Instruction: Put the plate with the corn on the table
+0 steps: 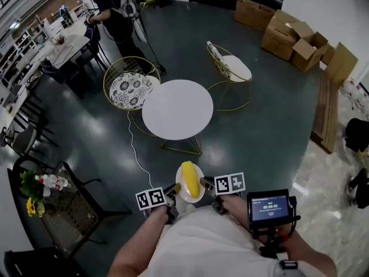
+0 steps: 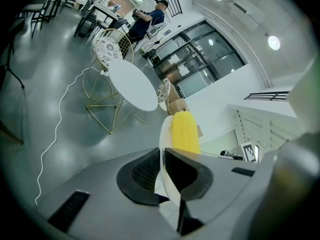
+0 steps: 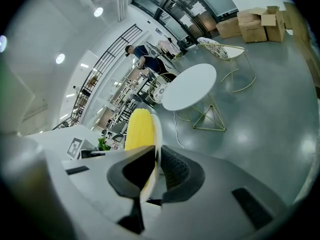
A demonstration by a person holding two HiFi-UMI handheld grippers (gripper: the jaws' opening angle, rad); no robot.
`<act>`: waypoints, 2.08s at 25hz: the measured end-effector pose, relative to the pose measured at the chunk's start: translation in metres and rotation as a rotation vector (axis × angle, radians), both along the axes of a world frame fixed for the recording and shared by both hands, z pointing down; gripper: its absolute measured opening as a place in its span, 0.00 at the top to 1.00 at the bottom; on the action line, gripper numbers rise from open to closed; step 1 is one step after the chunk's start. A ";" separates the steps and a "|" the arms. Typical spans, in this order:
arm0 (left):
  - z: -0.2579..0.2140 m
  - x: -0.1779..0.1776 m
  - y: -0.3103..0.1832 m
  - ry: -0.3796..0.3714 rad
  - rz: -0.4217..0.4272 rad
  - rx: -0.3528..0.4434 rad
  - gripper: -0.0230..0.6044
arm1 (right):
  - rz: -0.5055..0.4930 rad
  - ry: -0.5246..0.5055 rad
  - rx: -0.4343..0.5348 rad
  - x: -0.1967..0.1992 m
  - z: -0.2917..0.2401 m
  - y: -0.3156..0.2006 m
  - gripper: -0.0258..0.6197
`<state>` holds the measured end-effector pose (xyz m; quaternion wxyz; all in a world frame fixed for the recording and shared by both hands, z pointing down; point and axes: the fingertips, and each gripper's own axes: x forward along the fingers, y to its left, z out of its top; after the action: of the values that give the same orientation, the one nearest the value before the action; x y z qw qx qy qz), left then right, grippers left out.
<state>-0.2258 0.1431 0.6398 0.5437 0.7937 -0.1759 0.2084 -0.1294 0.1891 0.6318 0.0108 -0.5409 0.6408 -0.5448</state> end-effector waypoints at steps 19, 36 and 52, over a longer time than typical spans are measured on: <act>-0.003 -0.008 -0.003 0.007 0.014 -0.007 0.91 | 0.024 0.007 -0.011 -0.009 -0.003 0.000 0.89; 0.001 -0.020 -0.027 0.035 0.075 -0.006 0.91 | 0.091 0.024 -0.014 -0.025 0.001 -0.017 0.89; 0.008 -0.018 -0.028 0.033 0.070 -0.035 0.91 | 0.102 0.017 -0.043 -0.023 0.008 -0.018 0.89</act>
<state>-0.2437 0.1148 0.6474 0.5525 0.7932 -0.1354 0.2172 -0.1521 0.1711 0.6398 0.0215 -0.5775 0.6005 -0.5527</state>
